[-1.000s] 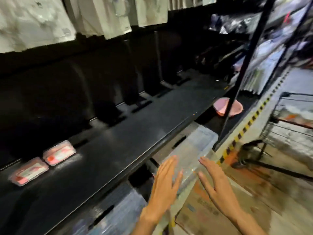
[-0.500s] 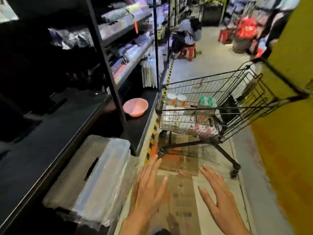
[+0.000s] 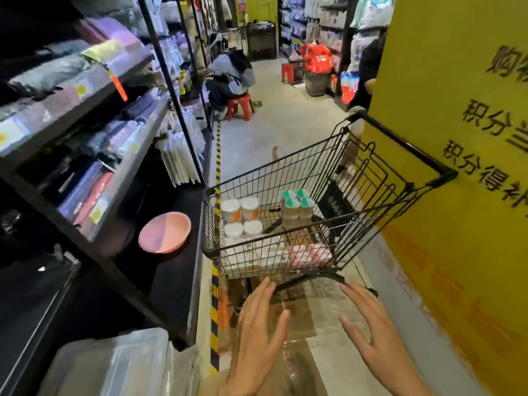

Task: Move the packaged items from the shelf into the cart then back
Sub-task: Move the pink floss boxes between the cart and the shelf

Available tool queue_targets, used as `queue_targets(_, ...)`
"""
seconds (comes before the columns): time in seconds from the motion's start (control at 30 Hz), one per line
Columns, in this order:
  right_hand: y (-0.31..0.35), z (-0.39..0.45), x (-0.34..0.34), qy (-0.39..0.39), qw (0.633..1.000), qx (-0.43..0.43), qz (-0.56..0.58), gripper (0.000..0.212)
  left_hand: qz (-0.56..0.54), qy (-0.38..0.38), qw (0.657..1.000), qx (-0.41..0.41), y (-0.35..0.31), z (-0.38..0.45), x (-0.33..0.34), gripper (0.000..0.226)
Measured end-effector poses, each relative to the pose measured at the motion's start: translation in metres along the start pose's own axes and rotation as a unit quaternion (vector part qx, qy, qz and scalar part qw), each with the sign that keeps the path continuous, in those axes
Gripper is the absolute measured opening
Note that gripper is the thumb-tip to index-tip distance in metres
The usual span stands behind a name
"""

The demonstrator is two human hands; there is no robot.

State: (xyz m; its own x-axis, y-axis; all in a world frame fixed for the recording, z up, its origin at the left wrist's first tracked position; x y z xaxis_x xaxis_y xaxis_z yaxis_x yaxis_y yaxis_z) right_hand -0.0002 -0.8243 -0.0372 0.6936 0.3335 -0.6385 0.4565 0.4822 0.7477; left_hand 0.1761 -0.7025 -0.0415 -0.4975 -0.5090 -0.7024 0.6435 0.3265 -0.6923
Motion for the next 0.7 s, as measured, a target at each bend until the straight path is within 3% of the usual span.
queue_targets(0.07,0.0,0.028,0.006,-0.022,1.0,0.016,0.015,0.056,-0.02,0.016,1.0,-0.011,0.003,0.032,0.004,0.051)
queue_targets(0.17,-0.002,0.065,0.01,-0.038,0.998,0.038,0.025,0.066,-0.046,0.033,0.998,-0.026,0.004,0.075,0.013,0.055)
queue_targets(0.4,-0.024,0.164,0.022,-0.012,0.997,0.062,0.046,0.057,-0.058,0.038,0.997,-0.031,0.0,0.174,0.047,0.057)
queue_targets(0.6,-0.07,0.287,0.034,0.015,0.998,0.036,0.058,0.077,-0.027,0.008,0.998,-0.058,0.014,0.279,0.084,0.056)
queue_targets(0.7,-0.103,0.35,0.041,0.054,0.995,0.063,0.05,0.083,-0.003,0.002,0.998,-0.062,0.017,0.329,0.103,0.062)
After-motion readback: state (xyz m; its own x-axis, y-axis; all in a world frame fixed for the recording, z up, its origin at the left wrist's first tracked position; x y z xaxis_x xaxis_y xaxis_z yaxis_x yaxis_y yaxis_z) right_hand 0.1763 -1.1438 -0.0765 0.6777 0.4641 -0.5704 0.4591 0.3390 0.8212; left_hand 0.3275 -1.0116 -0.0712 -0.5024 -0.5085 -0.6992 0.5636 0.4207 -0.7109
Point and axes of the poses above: each hand's wrist, its own z-axis towards the middle knuckle, its own x-axis out of the palm, y = z × x, the point moved 2 cm from there along z, towards the middle knuckle, and after that the axes turned 5 degrees about -y, right-handed, at the moved point
